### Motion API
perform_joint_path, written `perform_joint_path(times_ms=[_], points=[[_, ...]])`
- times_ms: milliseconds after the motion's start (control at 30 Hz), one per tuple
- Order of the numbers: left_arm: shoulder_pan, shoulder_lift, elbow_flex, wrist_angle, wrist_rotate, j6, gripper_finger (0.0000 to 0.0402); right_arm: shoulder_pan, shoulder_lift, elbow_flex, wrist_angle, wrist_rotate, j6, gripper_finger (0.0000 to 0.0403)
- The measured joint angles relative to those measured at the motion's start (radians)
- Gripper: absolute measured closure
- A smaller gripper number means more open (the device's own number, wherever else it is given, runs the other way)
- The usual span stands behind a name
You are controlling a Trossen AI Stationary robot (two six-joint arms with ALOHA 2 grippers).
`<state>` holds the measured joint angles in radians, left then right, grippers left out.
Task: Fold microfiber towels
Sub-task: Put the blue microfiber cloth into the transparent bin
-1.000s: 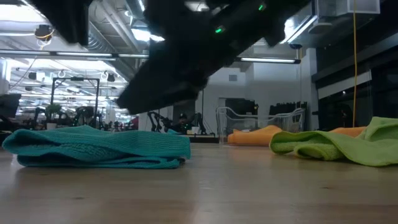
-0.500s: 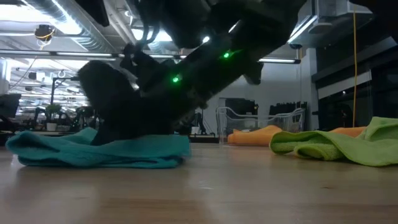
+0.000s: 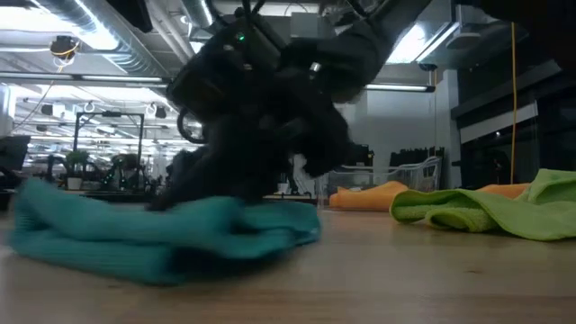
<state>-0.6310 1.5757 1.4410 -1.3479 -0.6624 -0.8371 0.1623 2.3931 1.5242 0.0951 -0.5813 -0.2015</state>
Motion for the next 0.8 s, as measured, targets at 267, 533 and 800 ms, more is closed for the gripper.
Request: perform_joint_path(times_ms=[267, 533, 800], points=[[-0.032, 0.0, 0.0, 0.001, -0.001, -0.001, 0.0229, -0.014, -0.066, 0.16, -0.485, 0.016, -0.07, 0.0248], [-0.055, 0.001, 0.0, 0.006, -0.006, -0.045, 0.0229, 0.034, -0.094, 0.316, -0.671, 0.435, 0.198, 0.0247], [-0.086, 0.001, -0.047, 0.016, -0.007, -0.054, 0.0229, 0.139, -0.094, 0.286, -0.668, 0.887, 0.643, 0.0247]])
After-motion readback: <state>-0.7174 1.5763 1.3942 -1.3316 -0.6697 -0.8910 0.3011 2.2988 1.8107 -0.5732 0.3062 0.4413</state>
